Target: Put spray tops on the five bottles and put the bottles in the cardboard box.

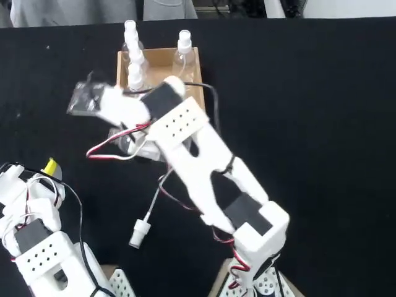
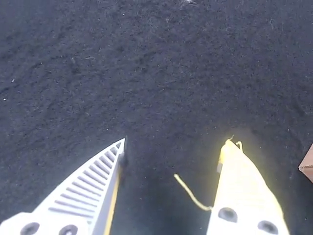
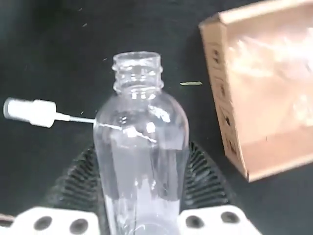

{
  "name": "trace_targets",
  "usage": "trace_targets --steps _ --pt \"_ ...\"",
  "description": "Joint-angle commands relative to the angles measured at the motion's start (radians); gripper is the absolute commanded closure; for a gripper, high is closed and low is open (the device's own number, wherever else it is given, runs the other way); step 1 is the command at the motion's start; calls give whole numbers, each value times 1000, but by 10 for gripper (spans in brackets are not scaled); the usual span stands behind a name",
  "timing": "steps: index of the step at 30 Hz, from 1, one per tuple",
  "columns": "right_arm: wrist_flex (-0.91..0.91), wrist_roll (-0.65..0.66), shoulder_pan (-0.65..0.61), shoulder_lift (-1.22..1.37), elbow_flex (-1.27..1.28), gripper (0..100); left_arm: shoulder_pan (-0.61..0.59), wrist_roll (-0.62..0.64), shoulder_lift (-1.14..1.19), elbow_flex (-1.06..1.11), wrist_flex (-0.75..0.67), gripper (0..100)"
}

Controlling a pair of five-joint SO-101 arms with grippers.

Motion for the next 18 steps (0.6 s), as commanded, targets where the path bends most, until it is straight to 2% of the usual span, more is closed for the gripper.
trace_targets --steps 1,8,15,18 --pt "29 -83 54 -134 42 987 12 8 -15 -33 -23 719" --pt "2 -176 72 -337 277 986 54 -2 -15 -28 -20 719" --pt "-173 -206 74 -573 598 986 97 -3 -15 -28 -15 716" --pt "-267 -209 112 -680 723 986 127 -44 -14 -25 -14 716"
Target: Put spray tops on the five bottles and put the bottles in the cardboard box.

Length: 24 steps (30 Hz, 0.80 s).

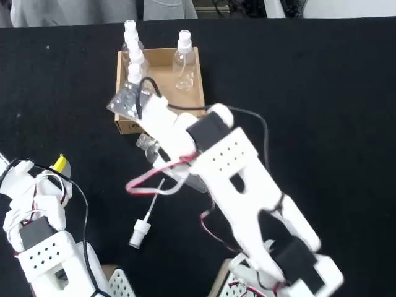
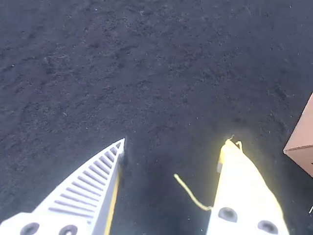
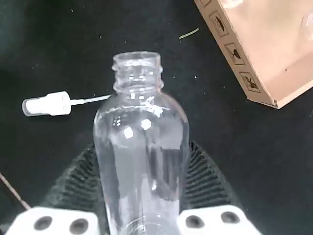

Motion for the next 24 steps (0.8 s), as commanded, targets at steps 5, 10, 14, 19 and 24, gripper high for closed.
trace_targets --steps 5,10,14,19,24 --pt "-242 -87 161 -302 252 986 170 -121 -14 1 -11 715" --pt "-354 -95 198 -392 409 986 242 -180 -14 -48 114 713" --pt "-436 -107 219 -424 492 986 292 -192 -14 -67 184 666" --pt "-512 -209 285 -429 533 986 346 -198 -14 -64 195 639" --pt "-611 -267 359 -430 581 986 443 -212 -14 -74 261 639"
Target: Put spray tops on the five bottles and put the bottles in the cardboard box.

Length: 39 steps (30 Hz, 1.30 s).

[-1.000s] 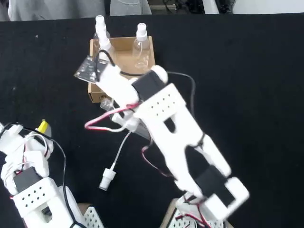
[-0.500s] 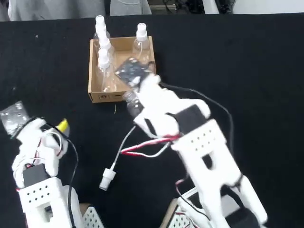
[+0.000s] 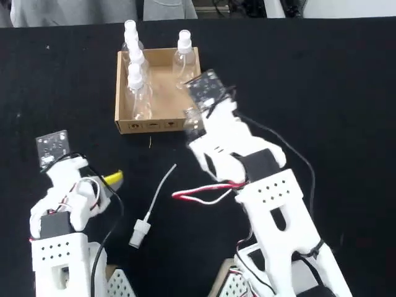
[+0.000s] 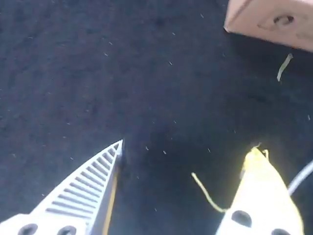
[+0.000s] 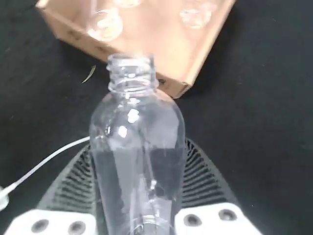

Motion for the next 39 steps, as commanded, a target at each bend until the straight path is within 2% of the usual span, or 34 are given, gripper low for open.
trace_targets --steps 1,7,10,13,17,24,29,32,39 --pt "-92 -44 75 -47 18 986 94 -12 -14 -79 61 639" --pt "-206 -75 114 -47 85 986 200 -14 -14 -120 155 638" --pt "-229 -75 114 -47 102 986 269 -25 -14 -117 160 638" --pt "-230 -75 114 -42 104 986 344 -87 -14 -99 157 642" --pt "-230 -75 114 -42 104 986 421 -121 -14 -38 109 644" --pt "-226 -75 114 -42 104 986 443 -169 -14 -15 95 644" --pt "-226 -75 114 -42 105 986 461 -175 -5 38 9 664" --pt "-233 -75 112 -47 124 986 501 -175 -5 45 3 688" --pt "-256 -75 112 -42 133 986 504 -175 -3 47 -2 689"
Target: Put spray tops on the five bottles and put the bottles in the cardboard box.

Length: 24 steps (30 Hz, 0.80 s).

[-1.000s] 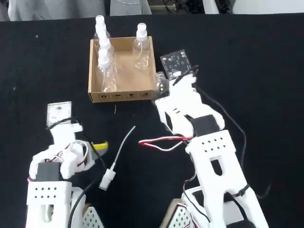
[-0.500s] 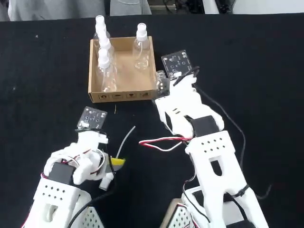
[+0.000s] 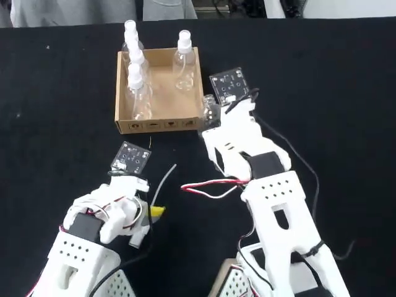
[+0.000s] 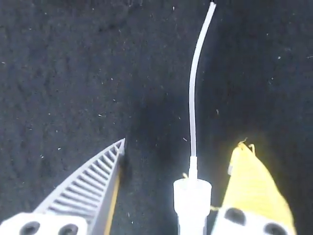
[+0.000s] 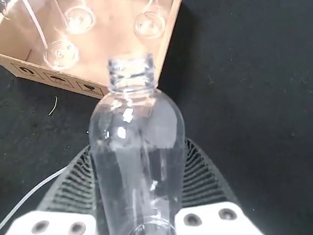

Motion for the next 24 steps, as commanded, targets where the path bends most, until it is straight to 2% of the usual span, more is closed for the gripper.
trace_targets --steps 1,14,24 --pt "-54 -8 26 -41 4 986 12 -9 -3 -10 -17 689" --pt "-78 -3 23 -42 27 986 12 -46 26 -16 -18 689" --pt "-78 0 21 -41 27 986 -30 -43 381 -134 -138 688"
